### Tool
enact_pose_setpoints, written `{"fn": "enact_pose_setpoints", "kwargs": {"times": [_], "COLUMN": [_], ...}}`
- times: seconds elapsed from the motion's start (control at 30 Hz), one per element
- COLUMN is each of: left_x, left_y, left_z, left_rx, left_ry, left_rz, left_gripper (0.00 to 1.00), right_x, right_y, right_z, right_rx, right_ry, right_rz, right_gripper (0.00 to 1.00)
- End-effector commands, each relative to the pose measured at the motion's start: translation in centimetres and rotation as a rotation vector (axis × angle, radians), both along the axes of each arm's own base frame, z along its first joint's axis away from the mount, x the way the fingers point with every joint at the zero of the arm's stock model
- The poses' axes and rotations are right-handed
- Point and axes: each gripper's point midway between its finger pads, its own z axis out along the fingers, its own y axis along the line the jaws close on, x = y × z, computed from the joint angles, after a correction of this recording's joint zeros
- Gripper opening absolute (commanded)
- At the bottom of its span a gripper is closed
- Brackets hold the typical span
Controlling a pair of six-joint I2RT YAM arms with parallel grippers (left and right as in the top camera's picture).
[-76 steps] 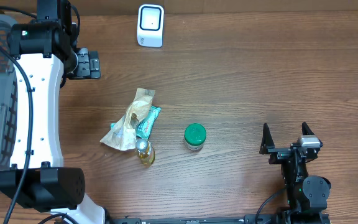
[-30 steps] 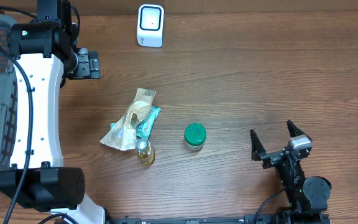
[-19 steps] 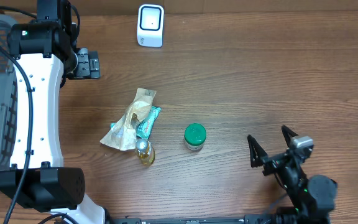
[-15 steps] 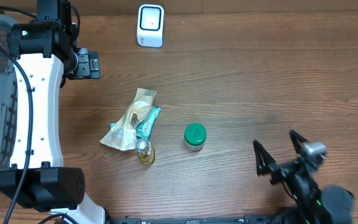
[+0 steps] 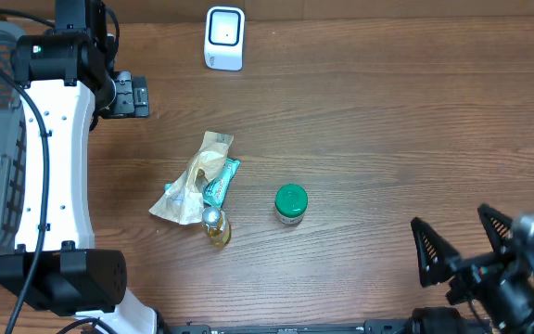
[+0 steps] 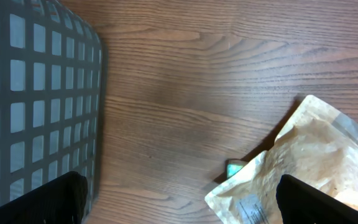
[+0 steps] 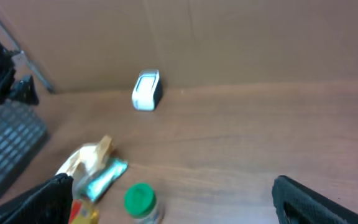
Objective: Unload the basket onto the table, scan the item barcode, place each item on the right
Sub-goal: 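Raise the right arm and swing the right gripper toward the green-capped jar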
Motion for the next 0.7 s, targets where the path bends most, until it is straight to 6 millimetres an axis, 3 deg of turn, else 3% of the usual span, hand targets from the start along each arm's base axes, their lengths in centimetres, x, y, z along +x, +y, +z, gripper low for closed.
{"fn": "enact_pose_setpoints", "kwargs": {"times": [0.0, 0.2, 0.37, 0.53, 0.57, 0.67], "left_x": [0.1, 0.2, 0.1, 0.1, 0.1, 0.1], "left_y": [0.1, 0.1, 0.1, 0.1, 0.1, 0.1], "left_z": [0.4, 0.4, 0.4, 0.4, 0.4, 0.4], "left_rx": [0.012, 0.013, 0.012, 0.012, 0.013, 0.012], "left_ry": [-0.010, -0.011, -0.010, -0.010, -0.010, -0.010], "left_rz": [-0.006, -0.005, -0.005, -0.005, -0.005, -0.005], "left_gripper": [1.00, 1.00, 1.00, 1.00, 1.00, 1.00], "right_x": [1.3, 3.9, 7.1, 8.9, 9.1, 9.5], "right_y": [0.9, 1.2, 2.6, 2.8, 2.8, 2.8], "right_z": [1.4, 0.9, 0.0, -3.0, -3.7, -4.9], "right_rx": [0.022, 0.034, 0.088, 0.107, 0.109, 0.113], "right_ry": [0.109, 0.415, 0.541, 0.710, 0.747, 0.815], "right_rz": [0.051, 0.058, 0.127, 0.129, 0.128, 0.123], "right_gripper": [1.00, 1.00, 1.00, 0.98, 0.85, 0.18]}}
